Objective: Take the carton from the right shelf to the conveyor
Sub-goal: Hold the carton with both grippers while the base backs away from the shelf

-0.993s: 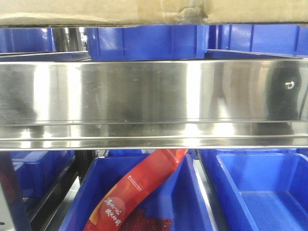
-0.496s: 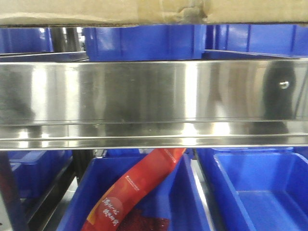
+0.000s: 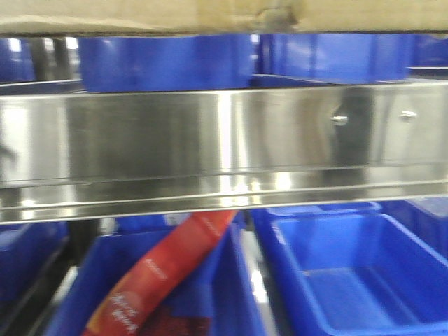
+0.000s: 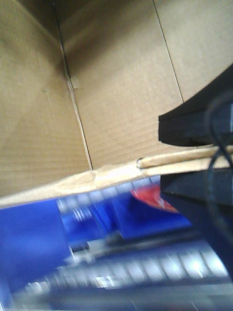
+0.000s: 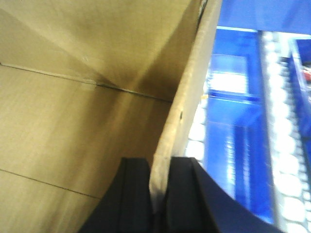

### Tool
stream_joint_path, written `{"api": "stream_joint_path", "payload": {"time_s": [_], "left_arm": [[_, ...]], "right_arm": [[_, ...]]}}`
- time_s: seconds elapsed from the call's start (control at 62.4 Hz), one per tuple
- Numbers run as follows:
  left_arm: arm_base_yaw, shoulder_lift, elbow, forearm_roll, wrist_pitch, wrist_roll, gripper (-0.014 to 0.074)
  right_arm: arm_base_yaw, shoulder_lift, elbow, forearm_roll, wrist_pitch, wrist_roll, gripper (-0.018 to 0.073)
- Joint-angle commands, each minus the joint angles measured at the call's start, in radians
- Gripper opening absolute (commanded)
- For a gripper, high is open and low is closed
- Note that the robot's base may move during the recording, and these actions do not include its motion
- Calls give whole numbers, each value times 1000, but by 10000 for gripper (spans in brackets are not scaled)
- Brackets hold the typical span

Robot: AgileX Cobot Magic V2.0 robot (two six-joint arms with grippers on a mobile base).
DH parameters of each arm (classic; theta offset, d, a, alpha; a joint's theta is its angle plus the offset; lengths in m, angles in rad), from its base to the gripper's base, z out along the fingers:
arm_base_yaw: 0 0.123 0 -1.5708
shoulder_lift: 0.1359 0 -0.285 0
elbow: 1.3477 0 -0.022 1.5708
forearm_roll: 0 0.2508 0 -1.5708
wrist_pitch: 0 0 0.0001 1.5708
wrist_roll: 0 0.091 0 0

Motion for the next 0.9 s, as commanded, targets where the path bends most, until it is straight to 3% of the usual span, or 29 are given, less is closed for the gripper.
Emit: {"api": "stream_joint_path", "payload": {"time_s": [0.0,0.881], "left_arm": [[-16,-9,-5,-43,-59,13,-16],[-16,-2,-5,-20,-71,13,-16]], "right_arm": [[-1,-8,0,24,-53,-16,-67],[-1,-2,0,24,-59,-16,-67]]}}
